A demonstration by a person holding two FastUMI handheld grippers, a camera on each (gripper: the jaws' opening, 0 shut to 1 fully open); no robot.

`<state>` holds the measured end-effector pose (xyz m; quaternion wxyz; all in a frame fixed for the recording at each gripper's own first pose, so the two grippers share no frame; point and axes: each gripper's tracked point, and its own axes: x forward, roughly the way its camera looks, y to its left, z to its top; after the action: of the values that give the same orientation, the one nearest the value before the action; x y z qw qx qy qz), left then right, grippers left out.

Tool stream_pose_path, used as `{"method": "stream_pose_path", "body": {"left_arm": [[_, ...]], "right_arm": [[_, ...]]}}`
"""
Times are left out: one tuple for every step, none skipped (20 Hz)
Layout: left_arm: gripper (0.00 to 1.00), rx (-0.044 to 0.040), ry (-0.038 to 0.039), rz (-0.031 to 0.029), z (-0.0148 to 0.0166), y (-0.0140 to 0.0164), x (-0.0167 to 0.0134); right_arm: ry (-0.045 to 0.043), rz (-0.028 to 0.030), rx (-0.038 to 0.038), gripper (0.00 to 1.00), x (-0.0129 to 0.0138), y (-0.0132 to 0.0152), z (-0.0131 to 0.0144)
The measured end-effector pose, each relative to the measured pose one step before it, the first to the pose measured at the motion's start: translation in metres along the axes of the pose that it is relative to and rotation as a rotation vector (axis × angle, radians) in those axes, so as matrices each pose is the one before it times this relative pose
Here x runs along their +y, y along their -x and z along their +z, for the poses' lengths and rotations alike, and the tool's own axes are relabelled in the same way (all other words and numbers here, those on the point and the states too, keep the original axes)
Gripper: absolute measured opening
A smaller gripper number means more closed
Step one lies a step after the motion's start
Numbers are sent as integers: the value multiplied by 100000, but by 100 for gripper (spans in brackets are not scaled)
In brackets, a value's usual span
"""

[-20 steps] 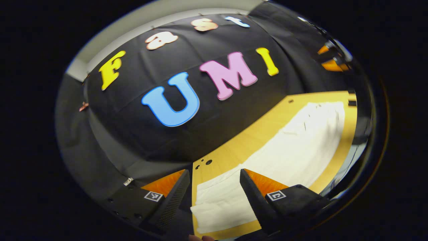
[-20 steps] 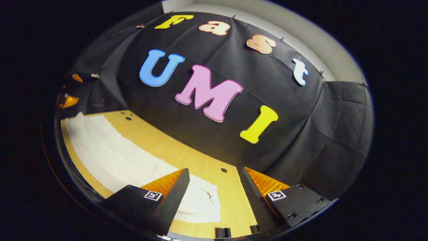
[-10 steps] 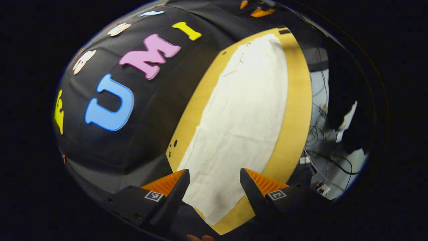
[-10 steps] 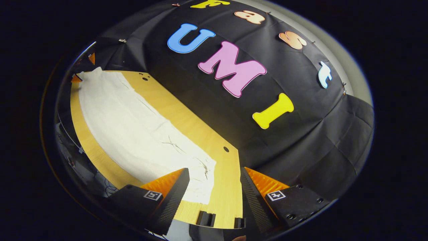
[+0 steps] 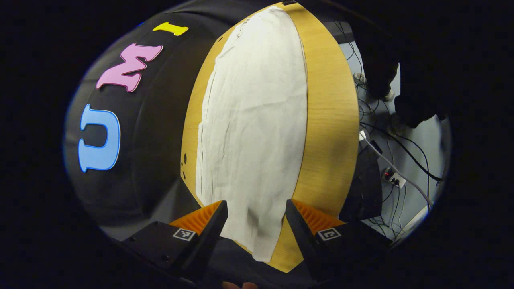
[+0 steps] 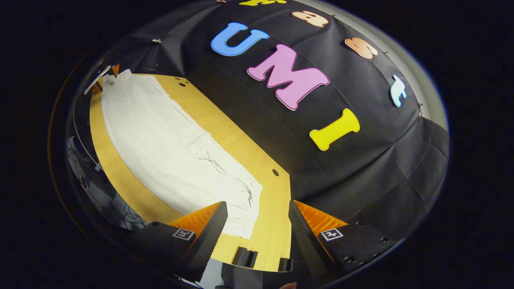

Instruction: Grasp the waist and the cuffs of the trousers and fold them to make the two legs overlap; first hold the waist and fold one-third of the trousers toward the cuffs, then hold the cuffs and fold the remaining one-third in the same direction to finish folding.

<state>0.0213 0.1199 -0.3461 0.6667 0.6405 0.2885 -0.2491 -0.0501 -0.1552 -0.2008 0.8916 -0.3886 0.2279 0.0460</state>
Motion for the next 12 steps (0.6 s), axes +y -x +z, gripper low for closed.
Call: {"method": "stream_pose_path", "body": {"left_arm": [[94,1809,-583,648,-340,-577,558],[94,1491,-331,-164,-40,-486,129],[90,1680,-219,-1263,-247,-628,-41],[84,2024,270,-1490,-33,-416,-172],[69,1567,748,-2049,-393,-495,8],[60,1118,1399,-2366,-122,-317,-244],[45,1195,1704,-3011,-11,-376,-246],[37,1320,1901,-3392,-11,-180,-296],[22,1320,2015,-2863,-83,167,-135],[14,326,1427,-2374,150,0,-96],[10,741,1038,-1629,32,118,-108],[9,706,778,-891,-2,10,-62]], "right_arm": [[1530,595,408,97,203,-125,-320],[1277,637,361,97,49,-159,-292],[1151,747,218,97,186,-213,-342],[1432,647,426,98,135,-283,-233],[1699,893,181,97,64,-199,-395],[2115,898,186,97,194,-371,-314],[2389,1260,379,97,219,-300,-487],[2395,1383,246,97,310,-410,-464],[2468,1658,60,97,432,-316,-497],[2821,1869,284,97,478,-500,-601],[3149,2037,176,97,519,-390,-511],[3298,2315,-5,97,560,-425,-431]]}}
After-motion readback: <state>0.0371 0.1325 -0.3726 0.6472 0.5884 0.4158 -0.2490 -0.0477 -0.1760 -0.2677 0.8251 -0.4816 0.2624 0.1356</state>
